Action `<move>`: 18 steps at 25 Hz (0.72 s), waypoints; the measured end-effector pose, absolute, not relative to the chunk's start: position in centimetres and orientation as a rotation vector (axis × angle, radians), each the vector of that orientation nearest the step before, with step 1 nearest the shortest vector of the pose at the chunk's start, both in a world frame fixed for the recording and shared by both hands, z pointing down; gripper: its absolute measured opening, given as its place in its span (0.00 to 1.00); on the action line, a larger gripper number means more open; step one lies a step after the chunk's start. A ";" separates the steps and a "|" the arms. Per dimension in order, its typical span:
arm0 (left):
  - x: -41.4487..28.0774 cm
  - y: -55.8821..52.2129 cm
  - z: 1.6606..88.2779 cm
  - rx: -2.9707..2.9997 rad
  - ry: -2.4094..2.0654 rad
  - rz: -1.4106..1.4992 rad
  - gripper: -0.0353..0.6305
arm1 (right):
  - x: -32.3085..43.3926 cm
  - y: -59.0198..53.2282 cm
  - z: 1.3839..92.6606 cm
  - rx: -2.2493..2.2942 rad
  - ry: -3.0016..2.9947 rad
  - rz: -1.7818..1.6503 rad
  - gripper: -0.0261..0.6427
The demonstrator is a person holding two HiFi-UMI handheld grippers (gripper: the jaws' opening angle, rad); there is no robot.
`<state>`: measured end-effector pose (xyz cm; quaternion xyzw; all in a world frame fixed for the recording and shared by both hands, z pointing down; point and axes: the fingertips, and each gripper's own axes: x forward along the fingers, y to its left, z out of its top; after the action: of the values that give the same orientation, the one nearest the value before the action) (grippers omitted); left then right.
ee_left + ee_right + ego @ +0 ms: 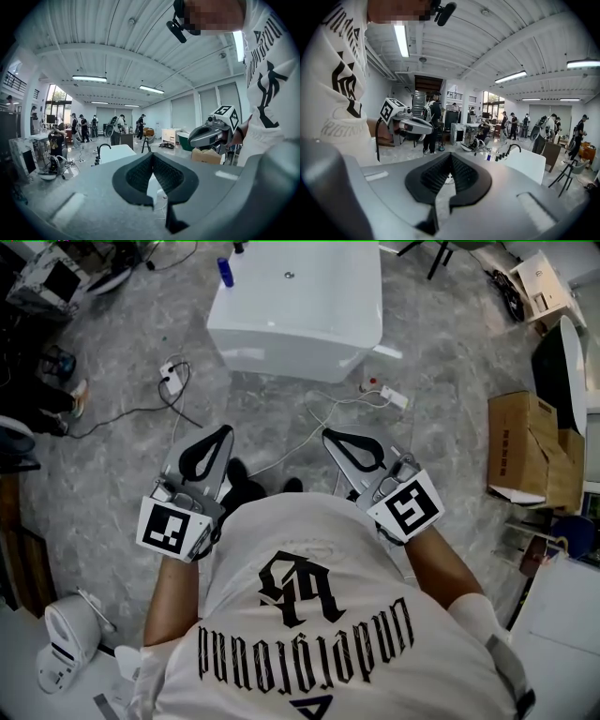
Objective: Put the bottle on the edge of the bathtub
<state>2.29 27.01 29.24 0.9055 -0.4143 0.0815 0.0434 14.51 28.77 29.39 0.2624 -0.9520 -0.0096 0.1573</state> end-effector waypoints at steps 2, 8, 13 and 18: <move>2.9 27.2 29.6 2.763 -1.256 0.244 0.06 | 14.9 29.1 29.7 0.754 -2.720 -0.016 0.04; 4.1 27.6 29.7 2.770 -1.224 0.244 0.06 | 15.8 29.5 29.7 0.776 -2.713 0.004 0.04; 5.1 27.9 29.8 2.770 -1.214 0.252 0.06 | 16.5 29.9 29.8 0.777 -2.718 0.003 0.04; 5.3 28.0 29.9 2.769 -1.204 0.260 0.06 | 16.6 29.8 29.9 0.787 -2.716 0.018 0.04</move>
<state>5.27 27.95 29.86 0.9122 -0.3967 0.0856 0.0556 16.65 29.83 29.94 0.2747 -0.9487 0.0064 0.1561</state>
